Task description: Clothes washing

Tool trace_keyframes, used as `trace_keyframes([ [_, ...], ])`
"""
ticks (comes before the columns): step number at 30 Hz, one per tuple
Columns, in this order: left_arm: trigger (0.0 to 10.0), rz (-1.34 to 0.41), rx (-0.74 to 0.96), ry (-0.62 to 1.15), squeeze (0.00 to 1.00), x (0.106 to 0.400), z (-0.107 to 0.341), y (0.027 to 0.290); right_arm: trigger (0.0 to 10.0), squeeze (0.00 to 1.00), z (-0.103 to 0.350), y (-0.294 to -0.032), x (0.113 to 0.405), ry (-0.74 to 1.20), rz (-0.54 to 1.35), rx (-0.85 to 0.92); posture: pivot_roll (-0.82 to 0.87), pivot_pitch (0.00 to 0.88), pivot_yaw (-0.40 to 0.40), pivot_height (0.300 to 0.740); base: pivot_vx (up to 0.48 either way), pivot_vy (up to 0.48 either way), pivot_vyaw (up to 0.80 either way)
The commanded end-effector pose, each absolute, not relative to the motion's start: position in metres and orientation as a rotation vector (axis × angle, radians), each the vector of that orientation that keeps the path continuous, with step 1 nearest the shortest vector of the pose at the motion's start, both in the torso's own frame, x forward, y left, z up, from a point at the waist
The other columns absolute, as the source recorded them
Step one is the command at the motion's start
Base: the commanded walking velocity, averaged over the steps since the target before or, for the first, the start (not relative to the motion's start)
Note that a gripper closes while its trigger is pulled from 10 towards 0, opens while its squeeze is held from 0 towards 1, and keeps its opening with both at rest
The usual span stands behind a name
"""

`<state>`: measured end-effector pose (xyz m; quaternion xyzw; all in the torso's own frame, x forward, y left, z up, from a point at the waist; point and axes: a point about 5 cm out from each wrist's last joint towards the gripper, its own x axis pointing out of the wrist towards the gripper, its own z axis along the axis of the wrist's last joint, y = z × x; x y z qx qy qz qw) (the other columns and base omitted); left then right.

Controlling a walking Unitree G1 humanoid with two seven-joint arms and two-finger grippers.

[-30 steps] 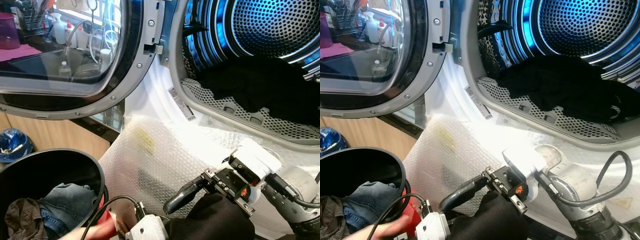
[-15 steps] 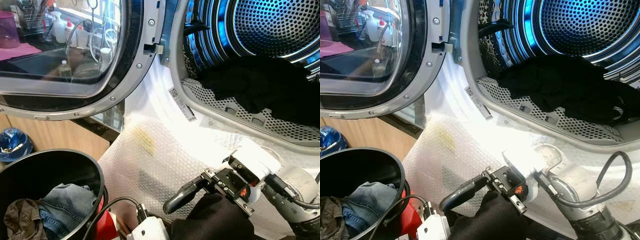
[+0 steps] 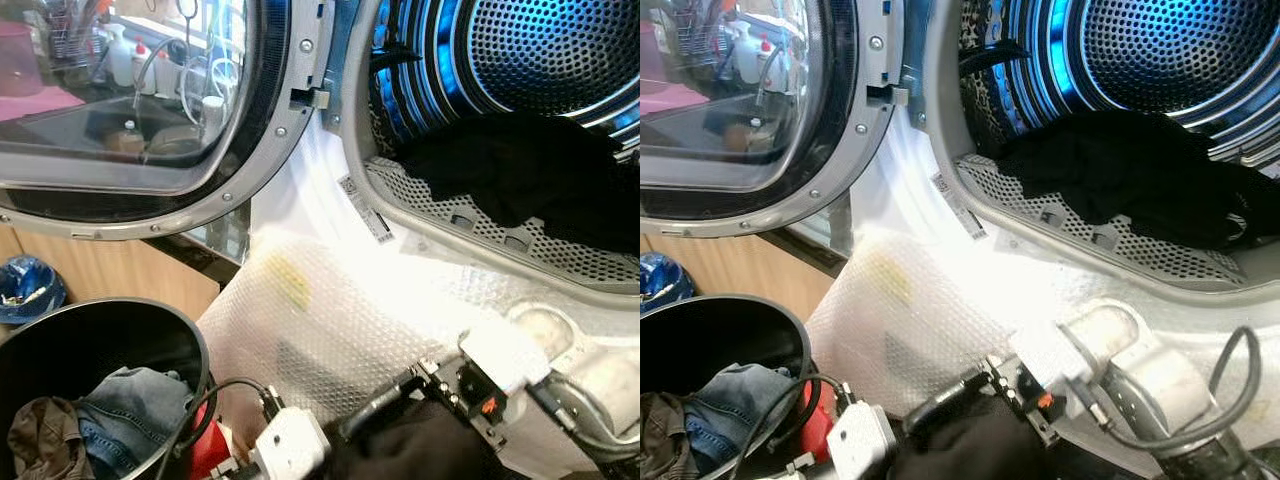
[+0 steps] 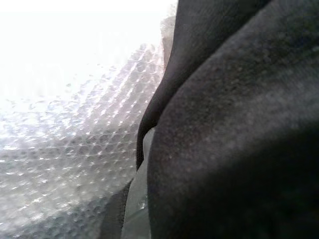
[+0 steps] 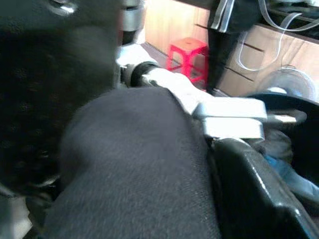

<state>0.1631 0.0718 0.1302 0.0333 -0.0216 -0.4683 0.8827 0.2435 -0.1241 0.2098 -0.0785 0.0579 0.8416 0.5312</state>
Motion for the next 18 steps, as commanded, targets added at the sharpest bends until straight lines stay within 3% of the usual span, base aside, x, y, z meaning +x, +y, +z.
trace_keyframes([
  [1,0.0,-0.989,0.050,-0.058,0.00,0.161,0.133,0.068,10.0,0.00,0.212,-0.132,0.250,0.121,1.914,-0.192,0.10,0.041,-0.209,0.740,0.000,0.000,0.00],
  [6,0.0,-1.001,0.045,-0.050,0.00,0.159,0.132,0.066,10.0,0.00,0.227,-0.150,0.275,0.014,1.638,-0.082,0.10,0.046,-0.211,0.740,0.000,0.000,0.00],
  [10,0.0,-0.998,0.044,-0.050,0.00,0.159,0.133,0.066,10.0,0.00,0.230,-0.172,0.271,-0.022,1.589,-0.024,0.10,0.048,-0.209,0.740,0.000,0.000,0.00],
  [18,0.0,-0.991,0.047,-0.049,0.00,0.159,0.133,0.068,10.0,0.00,0.197,-0.210,0.233,0.313,1.709,-0.098,0.09,0.059,-0.204,0.740,0.000,0.000,0.00],
])
